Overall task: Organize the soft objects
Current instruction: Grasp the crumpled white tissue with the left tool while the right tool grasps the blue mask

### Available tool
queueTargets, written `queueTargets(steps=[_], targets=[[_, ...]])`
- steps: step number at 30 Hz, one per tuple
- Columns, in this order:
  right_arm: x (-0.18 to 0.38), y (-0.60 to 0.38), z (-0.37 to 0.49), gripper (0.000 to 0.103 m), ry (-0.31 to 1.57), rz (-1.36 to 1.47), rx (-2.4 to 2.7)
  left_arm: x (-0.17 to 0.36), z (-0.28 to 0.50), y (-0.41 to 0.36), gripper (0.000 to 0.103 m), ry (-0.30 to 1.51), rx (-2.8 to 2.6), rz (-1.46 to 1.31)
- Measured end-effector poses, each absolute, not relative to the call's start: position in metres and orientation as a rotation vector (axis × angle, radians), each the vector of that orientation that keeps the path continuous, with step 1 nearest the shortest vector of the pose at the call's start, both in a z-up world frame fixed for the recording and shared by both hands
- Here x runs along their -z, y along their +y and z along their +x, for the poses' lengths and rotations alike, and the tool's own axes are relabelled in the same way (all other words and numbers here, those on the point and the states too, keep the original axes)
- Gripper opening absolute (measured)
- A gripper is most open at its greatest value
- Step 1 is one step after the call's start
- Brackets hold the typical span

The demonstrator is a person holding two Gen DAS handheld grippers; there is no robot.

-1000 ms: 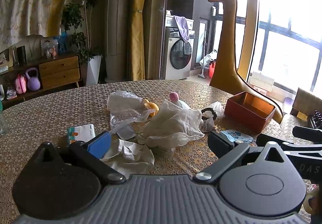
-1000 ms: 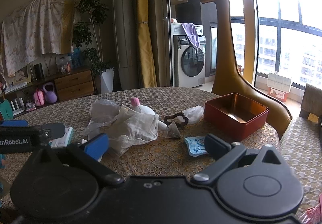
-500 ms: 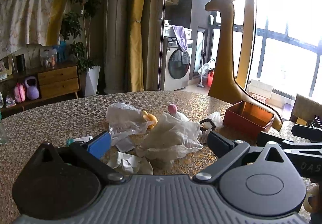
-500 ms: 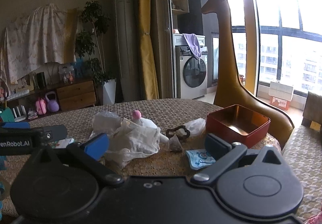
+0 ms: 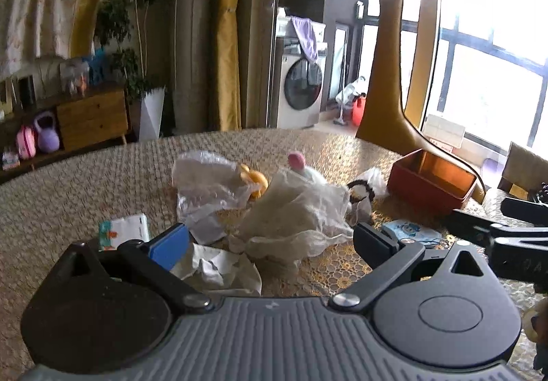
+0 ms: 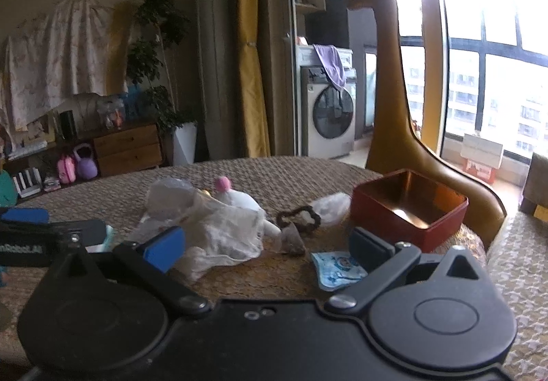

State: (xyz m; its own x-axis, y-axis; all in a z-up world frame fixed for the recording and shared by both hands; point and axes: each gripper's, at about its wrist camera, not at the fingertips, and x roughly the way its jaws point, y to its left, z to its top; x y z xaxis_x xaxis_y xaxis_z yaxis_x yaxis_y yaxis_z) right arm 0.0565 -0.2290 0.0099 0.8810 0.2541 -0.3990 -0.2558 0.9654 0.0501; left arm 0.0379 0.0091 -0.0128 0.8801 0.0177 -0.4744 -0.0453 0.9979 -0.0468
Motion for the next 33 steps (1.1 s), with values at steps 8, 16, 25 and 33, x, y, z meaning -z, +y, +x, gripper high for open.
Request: queueTargets(steps=[8, 16, 25, 33], targets=[[0.019, -0.247, 0.108, 0.101, 0.501, -0.081, -0.204, 0.042, 0.077, 0.024, 0.103, 0.571, -0.065, -0.036], [0.050, -0.262, 0.169, 0.101, 0.633, -0.112, -0.208, 0.079, 0.119, 0.046, 0.103, 0.691, -0.108, -0.034], [0.088, -0.259, 0.215, 0.102, 0.755, -0.095, -0.208, 0.117, 0.150, 0.061, 0.103, 0.795, -0.173, -0.012], [0.111, -0.260, 0.235, 0.093, 0.814, -0.100, -0.163, 0.140, 0.167, 0.069, 0.101, 0.867, -0.174, -0.045]])
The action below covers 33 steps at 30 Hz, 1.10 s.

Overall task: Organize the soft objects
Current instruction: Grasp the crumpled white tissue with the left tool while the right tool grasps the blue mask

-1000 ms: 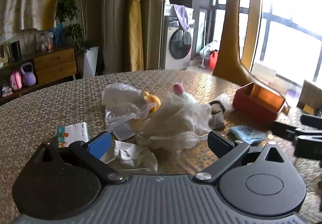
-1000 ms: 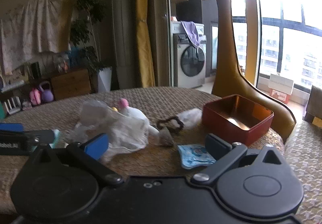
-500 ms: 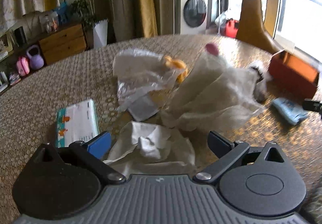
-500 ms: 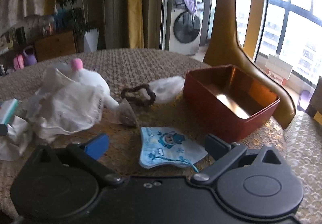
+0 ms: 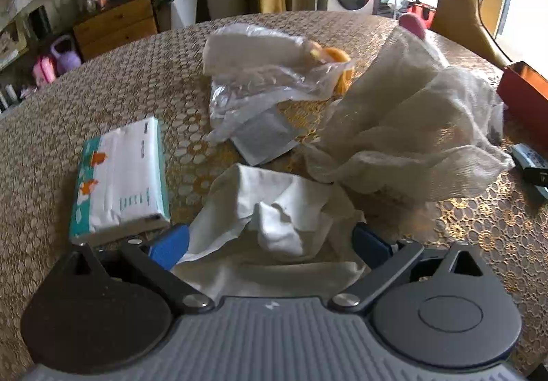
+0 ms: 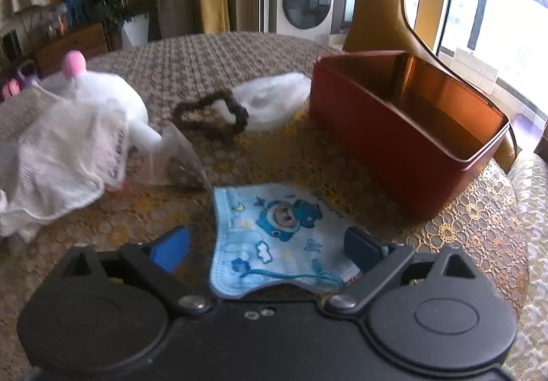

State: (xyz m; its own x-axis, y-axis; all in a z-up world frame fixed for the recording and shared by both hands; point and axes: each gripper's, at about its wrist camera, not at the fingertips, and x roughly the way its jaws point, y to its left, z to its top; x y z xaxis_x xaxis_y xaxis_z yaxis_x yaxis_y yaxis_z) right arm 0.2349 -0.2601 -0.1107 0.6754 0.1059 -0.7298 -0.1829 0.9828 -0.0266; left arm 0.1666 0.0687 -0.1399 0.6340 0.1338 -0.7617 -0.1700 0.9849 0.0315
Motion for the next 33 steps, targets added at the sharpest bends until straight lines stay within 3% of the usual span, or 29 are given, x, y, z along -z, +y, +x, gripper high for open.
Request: queueTargets(steps=[4, 11, 13, 14, 15, 17, 24, 33], targets=[[0.114, -0.262, 0.236, 0.086, 0.822, -0.105, -0.153, 0.144, 0.167, 0.072, 0.087, 0.879, -0.180, -0.063], [0.109, -0.260, 0.234, 0.063, 0.815, -0.107, -0.161, 0.142, 0.168, 0.073, 0.043, 0.888, -0.165, -0.113], [0.108, -0.259, 0.234, 0.059, 0.811, -0.109, -0.161, 0.140, 0.167, 0.074, 0.037, 0.885, -0.166, -0.127], [0.107, -0.259, 0.233, 0.055, 0.808, -0.109, -0.160, 0.139, 0.167, 0.075, 0.032, 0.885, -0.164, -0.134], [0.106, -0.260, 0.233, 0.043, 0.806, -0.108, -0.161, 0.139, 0.167, 0.075, 0.030, 0.885, -0.165, -0.141], [0.106, -0.261, 0.233, 0.036, 0.815, -0.096, -0.171, 0.138, 0.166, 0.076, 0.017, 0.884, -0.168, -0.144], [0.100, -0.263, 0.228, 0.006, 0.791, -0.089, -0.181, 0.133, 0.162, 0.077, 0.011, 0.870, -0.186, -0.142], [0.072, -0.273, 0.211, 0.001, 0.711, -0.056, -0.229, 0.115, 0.153, 0.073, 0.011, 0.832, -0.196, -0.142]])
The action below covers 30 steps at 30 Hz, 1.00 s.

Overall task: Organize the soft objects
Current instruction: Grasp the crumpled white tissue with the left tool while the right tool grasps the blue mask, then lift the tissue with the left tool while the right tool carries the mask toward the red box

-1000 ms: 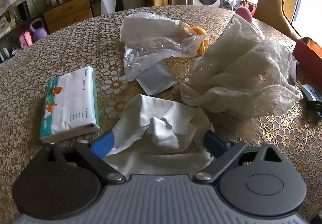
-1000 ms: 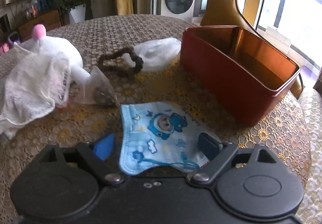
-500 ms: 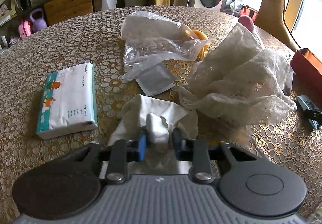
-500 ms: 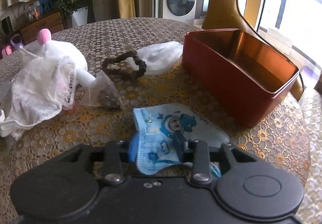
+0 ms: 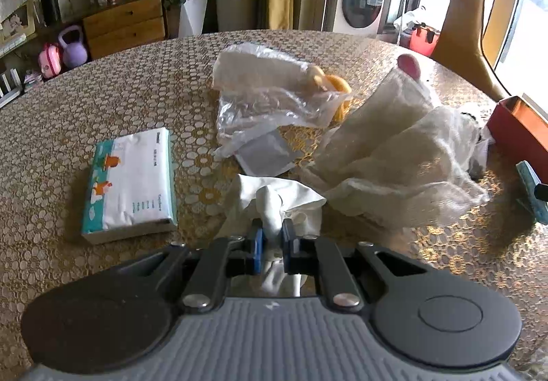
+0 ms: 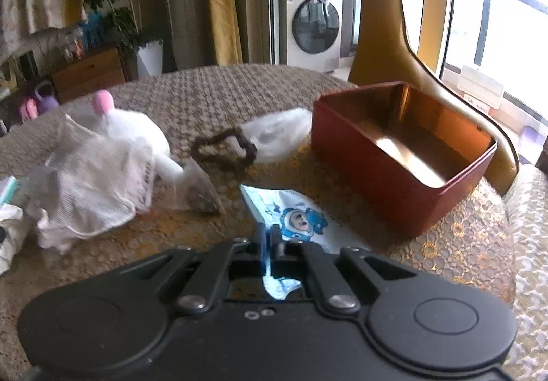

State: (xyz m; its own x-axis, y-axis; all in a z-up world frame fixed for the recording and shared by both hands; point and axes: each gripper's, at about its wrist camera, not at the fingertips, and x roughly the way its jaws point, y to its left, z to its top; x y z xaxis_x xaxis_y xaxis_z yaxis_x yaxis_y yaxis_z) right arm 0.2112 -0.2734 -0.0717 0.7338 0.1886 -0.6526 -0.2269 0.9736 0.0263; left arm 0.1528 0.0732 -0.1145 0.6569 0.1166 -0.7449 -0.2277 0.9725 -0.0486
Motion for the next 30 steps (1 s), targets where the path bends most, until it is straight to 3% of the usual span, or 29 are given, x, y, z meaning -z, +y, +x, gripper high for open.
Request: queueTargets(steps=[18, 25, 27, 28, 30], targets=[[-0.003, -0.304, 0.184, 0.001, 0.582, 0.010, -0.319, 0.036, 0.140, 0.020, 0.009, 0.674, -0.055, -0.081], [0.001, -0.309, 0.178, 0.001, 0.595, 0.035, -0.322, 0.044, 0.135, 0.024, 0.009, 0.733, -0.041, -0.070], [0.003, -0.308, 0.176, 0.001, 0.600, 0.038, -0.321, 0.051, 0.130, 0.027, 0.013, 0.754, -0.046, -0.065], [0.003, -0.308, 0.176, 0.001, 0.603, 0.041, -0.322, 0.055, 0.128, 0.028, 0.022, 0.766, -0.050, -0.059], [0.005, -0.307, 0.175, 0.001, 0.607, 0.041, -0.321, 0.064, 0.125, 0.031, 0.052, 0.791, -0.040, -0.058]])
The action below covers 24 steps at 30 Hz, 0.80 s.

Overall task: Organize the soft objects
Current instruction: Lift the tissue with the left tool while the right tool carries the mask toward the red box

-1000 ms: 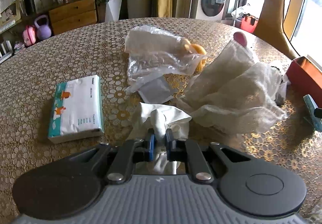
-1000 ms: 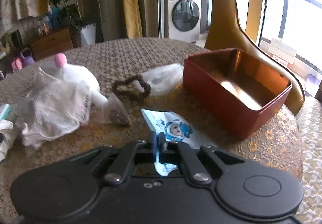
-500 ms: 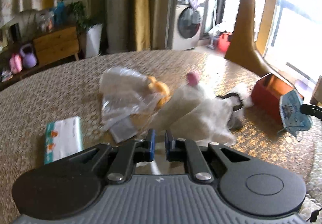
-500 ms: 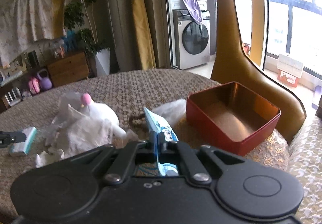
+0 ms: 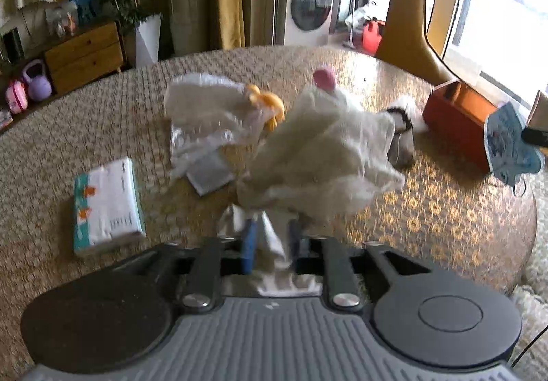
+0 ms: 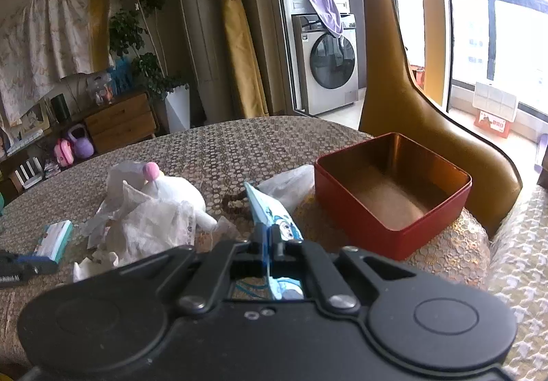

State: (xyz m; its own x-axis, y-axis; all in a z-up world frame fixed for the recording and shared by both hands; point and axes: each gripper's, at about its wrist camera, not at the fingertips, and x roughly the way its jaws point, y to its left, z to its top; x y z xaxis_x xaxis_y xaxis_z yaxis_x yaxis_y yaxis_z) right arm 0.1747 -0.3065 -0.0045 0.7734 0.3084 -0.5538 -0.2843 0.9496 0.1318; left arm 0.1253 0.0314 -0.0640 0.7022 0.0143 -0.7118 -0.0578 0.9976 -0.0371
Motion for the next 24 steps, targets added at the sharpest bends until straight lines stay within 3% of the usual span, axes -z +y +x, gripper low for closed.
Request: queueTargets(steps=[1, 2, 19, 21, 24], targets=[[0.005, -0.307, 0.174, 0.001, 0.608, 0.041, -0.322, 0.068, 0.124, 0.033, 0.081, 0.801, -0.037, -0.061], [0.004, -0.306, 0.173, 0.001, 0.609, 0.041, -0.324, 0.072, 0.123, 0.034, 0.088, 0.809, -0.030, -0.062], [0.004, -0.301, 0.168, 0.001, 0.626, 0.014, -0.308, 0.140, 0.150, 0.027, 0.087, 0.875, -0.010, 0.068], [0.004, -0.300, 0.169, 0.001, 0.628, 0.012, -0.307, 0.143, 0.152, 0.028, 0.081, 0.881, -0.017, 0.067], [0.005, -0.300, 0.169, 0.001, 0.632, 0.012, -0.307, 0.144, 0.155, 0.034, 0.056, 0.887, -0.025, 0.011]])
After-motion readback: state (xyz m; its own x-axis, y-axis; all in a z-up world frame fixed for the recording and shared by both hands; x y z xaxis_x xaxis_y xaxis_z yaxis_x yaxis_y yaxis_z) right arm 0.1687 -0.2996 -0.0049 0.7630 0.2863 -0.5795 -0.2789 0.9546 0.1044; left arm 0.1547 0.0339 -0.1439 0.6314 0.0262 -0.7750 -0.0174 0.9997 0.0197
